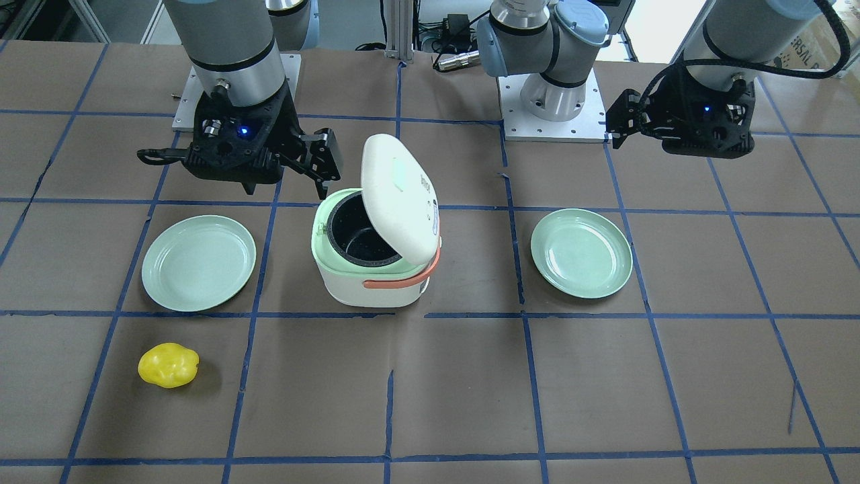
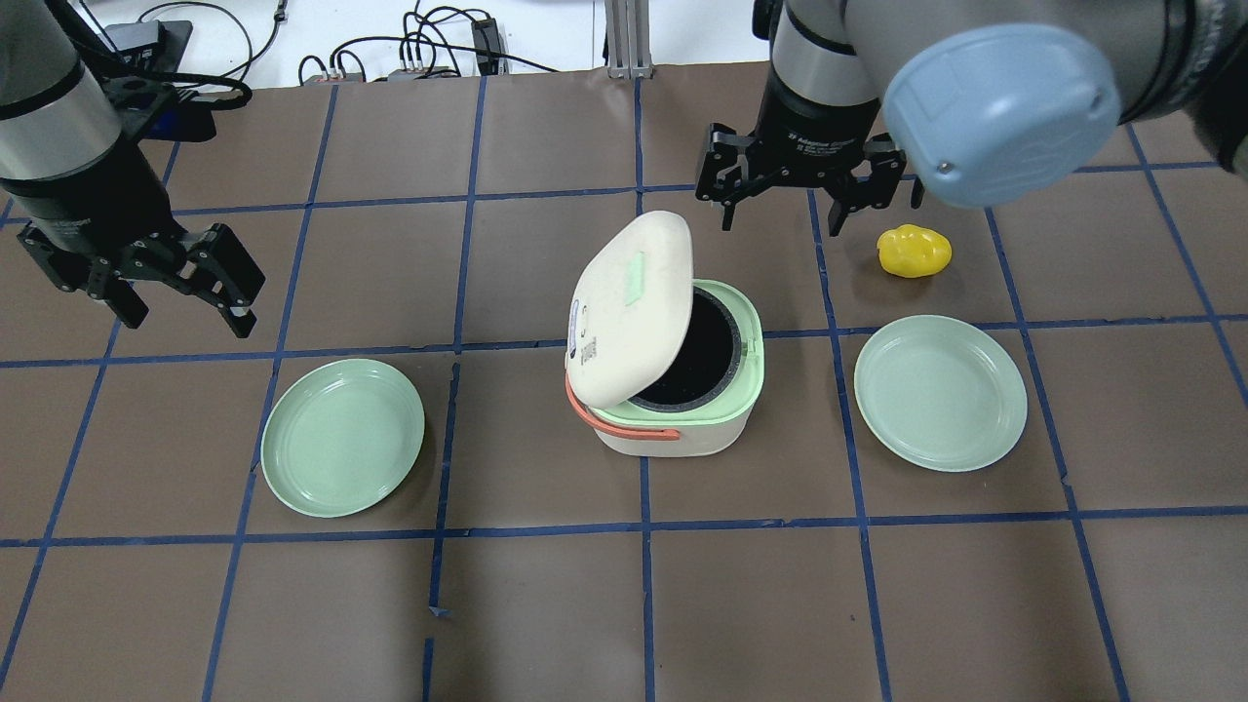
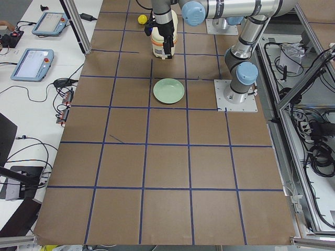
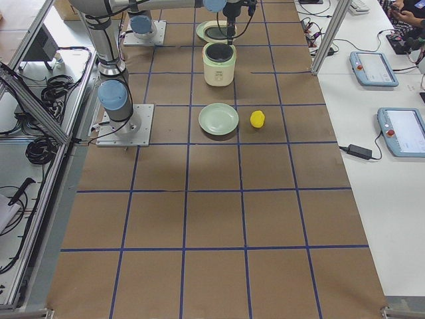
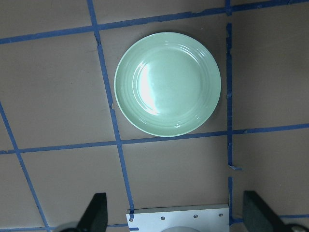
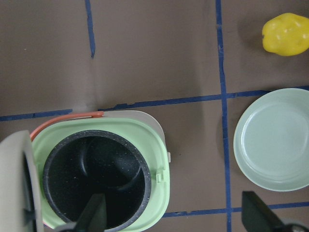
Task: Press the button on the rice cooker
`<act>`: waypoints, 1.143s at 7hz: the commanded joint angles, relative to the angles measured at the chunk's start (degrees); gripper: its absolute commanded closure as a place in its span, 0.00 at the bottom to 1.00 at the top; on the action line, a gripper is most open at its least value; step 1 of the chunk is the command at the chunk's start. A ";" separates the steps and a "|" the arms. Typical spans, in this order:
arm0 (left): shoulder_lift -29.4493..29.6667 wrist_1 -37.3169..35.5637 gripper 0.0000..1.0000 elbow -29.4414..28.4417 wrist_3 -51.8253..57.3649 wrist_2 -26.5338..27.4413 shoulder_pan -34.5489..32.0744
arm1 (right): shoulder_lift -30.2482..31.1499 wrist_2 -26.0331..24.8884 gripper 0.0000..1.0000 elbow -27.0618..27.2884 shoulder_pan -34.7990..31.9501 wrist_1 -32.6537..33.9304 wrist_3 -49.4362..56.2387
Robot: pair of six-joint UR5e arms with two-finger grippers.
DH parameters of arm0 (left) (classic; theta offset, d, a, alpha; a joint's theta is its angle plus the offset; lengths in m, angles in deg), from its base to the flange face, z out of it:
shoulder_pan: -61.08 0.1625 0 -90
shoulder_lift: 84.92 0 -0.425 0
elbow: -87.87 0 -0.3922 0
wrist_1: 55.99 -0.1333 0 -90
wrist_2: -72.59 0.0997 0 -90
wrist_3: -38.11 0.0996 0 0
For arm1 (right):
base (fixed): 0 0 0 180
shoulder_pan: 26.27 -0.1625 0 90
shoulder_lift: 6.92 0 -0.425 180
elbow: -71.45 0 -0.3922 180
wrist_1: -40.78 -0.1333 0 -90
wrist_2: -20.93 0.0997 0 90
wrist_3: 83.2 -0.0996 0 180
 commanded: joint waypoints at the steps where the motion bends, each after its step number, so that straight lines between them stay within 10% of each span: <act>1: -0.06 0.00 0.00 0.00 0.00 0.00 0.00 | 0.31 -0.70 0.00 -0.67 3.12 -2.56 4.96; 8: 0.03 0.00 0.00 0.00 0.00 0.00 0.00 | 0.84 1.84 0.00 -0.05 6.72 -2.74 14.37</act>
